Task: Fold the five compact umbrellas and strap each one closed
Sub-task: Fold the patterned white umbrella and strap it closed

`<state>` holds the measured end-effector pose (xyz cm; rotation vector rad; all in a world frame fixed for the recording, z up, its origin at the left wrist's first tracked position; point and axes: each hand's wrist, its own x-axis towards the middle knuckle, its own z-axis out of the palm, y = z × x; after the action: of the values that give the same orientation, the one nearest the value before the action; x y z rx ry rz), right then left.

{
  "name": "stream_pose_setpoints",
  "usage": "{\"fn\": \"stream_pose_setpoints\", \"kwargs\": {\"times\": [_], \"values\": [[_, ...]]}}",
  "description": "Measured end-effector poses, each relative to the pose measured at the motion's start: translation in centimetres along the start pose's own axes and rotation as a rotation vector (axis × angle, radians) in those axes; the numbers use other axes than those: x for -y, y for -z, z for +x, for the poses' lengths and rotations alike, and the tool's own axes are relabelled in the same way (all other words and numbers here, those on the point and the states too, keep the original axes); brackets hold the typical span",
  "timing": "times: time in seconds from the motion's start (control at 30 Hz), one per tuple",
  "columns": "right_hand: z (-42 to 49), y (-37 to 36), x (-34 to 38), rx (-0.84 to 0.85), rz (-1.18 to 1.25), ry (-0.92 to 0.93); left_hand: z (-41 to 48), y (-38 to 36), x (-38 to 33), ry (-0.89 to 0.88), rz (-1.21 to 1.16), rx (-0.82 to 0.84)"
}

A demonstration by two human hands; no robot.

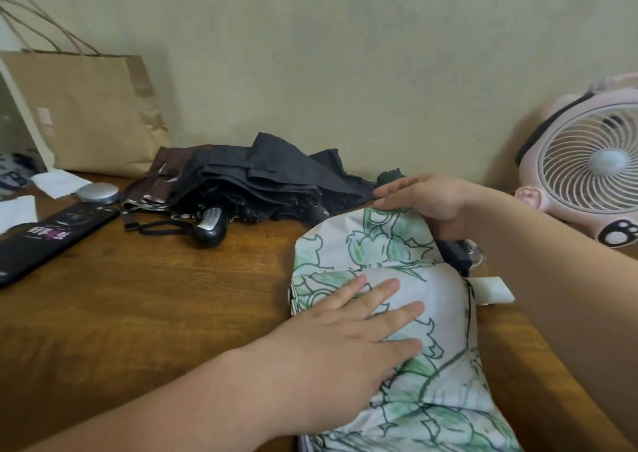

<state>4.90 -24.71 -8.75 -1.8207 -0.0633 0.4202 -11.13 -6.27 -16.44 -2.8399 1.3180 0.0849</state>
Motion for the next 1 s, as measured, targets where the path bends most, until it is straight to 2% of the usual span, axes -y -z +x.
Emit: {"fn": "stream_pose_setpoints", "kwargs": {"times": [0.07, 0.13, 0.2, 0.23, 0.27, 0.33, 0.43, 0.5, 0.57, 0.7, 0.83, 1.0], "values": [[-0.3, -0.2, 0.5, -0.049, 0.035, 0.118, 0.0, -0.1, 0.0, 0.001, -0.004, 0.0], [-1.2, 0.2, 1.2, -0.066, 0.182, 0.331, -0.1, -0.2, -0.2, -0.005, -0.004, -0.014], [-2.6, 0.9, 1.8, 0.051, 0.411, 0.498, -0.2, 0.0, -0.2, -0.014, -0.004, -0.017], [-3.2, 1.3, 1.9, 0.13, 0.48, 0.523, -0.2, 0.1, -0.3, -0.014, -0.008, -0.017], [-3.6, 1.5, 1.8, 0.183, 0.486, 0.519, -0.3, 0.1, -0.2, -0.011, -0.011, -0.018], [-3.7, 1.7, 1.5, 0.156, 0.375, 0.441, -0.2, 0.1, -0.2, -0.014, -0.02, -0.022], [-3.1, 1.5, 1.3, 0.012, 0.089, 0.301, -0.2, -0.2, -0.2, -0.01, -0.015, -0.035], [-2.6, 1.6, 1.4, -0.15, -0.205, 0.283, -0.2, -0.3, -0.2, -0.011, -0.012, -0.031], [-2.1, 1.5, 1.7, -0.31, -0.365, 0.269, -0.1, -0.3, -0.2, -0.011, -0.011, -0.034], [-1.4, 0.2, 2.2, -0.308, -0.383, 0.197, -0.1, -0.6, -0.1, -0.018, -0.01, -0.051], [-0.5, -0.9, 2.9, -0.288, -0.283, 0.186, -0.2, -0.3, -0.1, -0.063, 0.006, -0.042], [1.3, -0.6, 3.1, -0.31, -0.208, 0.081, -0.2, -0.4, 0.3, -0.146, 0.048, -0.066]]}}
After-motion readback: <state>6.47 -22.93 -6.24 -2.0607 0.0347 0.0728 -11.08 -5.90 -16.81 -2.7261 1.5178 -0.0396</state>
